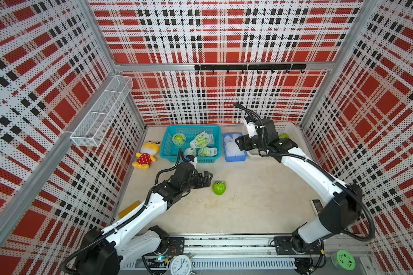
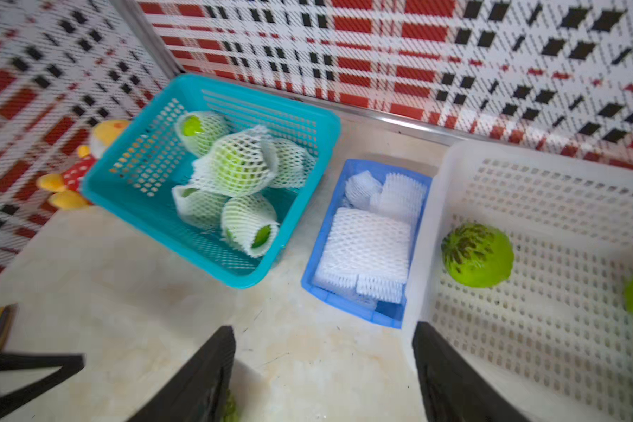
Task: Sleeve custard apples in foam nets
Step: Pick up the foam net from the storage box.
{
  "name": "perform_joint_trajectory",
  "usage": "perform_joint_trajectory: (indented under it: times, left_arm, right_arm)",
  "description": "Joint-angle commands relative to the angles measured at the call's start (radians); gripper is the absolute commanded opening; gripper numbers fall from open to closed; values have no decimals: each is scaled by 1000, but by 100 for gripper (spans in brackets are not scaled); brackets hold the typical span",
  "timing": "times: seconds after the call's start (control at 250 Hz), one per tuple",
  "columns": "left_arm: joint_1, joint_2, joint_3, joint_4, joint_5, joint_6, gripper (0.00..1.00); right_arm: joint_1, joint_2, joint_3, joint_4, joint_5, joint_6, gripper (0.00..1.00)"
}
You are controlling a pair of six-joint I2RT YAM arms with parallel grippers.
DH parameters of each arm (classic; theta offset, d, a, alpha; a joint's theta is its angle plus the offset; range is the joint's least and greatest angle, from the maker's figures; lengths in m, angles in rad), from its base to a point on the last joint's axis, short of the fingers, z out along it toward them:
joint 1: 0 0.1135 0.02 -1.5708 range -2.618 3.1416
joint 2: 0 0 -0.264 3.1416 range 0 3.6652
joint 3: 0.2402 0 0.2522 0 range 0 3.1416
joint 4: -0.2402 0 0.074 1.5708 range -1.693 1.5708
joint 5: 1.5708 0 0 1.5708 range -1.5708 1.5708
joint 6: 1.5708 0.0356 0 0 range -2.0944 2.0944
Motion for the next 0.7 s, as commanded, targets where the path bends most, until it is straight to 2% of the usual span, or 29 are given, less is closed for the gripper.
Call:
perform_joint_trajectory:
  times: [0.0, 0.052, 0.144, 0.348, 0.448, 0.552, 0.692]
  left_arm:
    - [9, 9, -17, 88, 7, -36, 96]
    - [20, 9, -8, 89, 7, -25, 96]
    - [44, 6, 4, 86, 17, -4, 97]
    - [95, 1, -5, 88, 52, 2, 97]
    - [119, 3, -21, 100, 76, 2, 97]
    - [142, 6, -32, 110, 97, 4, 97]
    - [166, 0, -47, 118, 117, 6, 97]
  right_arm:
    - [-2, 130, 132, -85, 5, 26, 75]
    - [2, 195, 185, -99, 2, 12, 74]
    - [21, 287, 247, -117, 102, -52, 75]
    - [88, 424, 345, -151, 275, -196, 86]
    - [113, 471, 373, -142, 332, -210, 85]
    - [118, 515, 398, -139, 369, -197, 79]
    - [123, 558, 419, -140, 376, -191, 76]
